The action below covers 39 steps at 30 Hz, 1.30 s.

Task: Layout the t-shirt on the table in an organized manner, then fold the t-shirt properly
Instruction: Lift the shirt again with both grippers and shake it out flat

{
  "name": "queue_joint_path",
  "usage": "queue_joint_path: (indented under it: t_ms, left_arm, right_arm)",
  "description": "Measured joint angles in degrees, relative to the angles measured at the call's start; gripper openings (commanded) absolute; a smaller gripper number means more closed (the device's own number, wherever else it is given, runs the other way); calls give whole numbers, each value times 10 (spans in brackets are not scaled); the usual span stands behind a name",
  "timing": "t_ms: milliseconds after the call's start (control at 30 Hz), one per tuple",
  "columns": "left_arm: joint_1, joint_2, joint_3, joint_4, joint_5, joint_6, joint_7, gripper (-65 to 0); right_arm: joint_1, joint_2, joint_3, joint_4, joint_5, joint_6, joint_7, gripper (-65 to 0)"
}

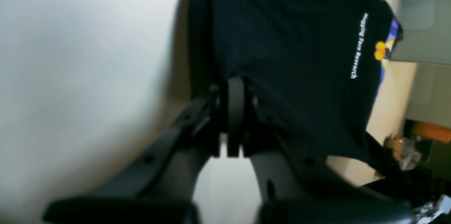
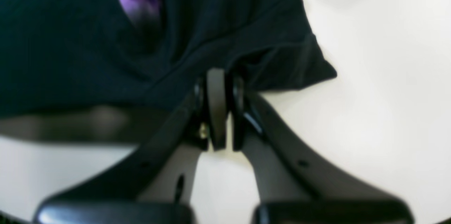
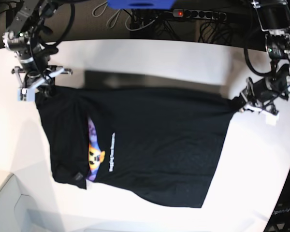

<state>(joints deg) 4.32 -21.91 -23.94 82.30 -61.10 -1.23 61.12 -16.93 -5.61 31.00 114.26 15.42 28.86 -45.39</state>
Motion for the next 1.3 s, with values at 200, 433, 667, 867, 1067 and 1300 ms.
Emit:
queue_joint_path:
  t_ms: [200,433,667,867,1067,1300]
  left_arm:
    - [57,0,-30,53,-28,-3,3,-646]
    - [90,-1,-82,172,-94,-7,9,-646]
    - [108,-1,-103,294,-107,-9,11,-646]
    - [70,-20,-113,306,-111,-9,22,-646]
    - [-42,-41,-137,309,-118,-9,19,-646]
    - [-205,-63,-165,310,-124,-11,7,-646]
  right_arm:
    - [-36,-12,33,4,1,61,-5,-650]
    - [-7,-9,108,12,5,112,-2,-650]
    - [21,-9,134,14,0,112,-3,-650]
    - [106,26,139,16,9,116,-5,-650]
    - [230,32,137,16,15,120,-3,-650]
    - [375,33,121,17,14,122,0,-650]
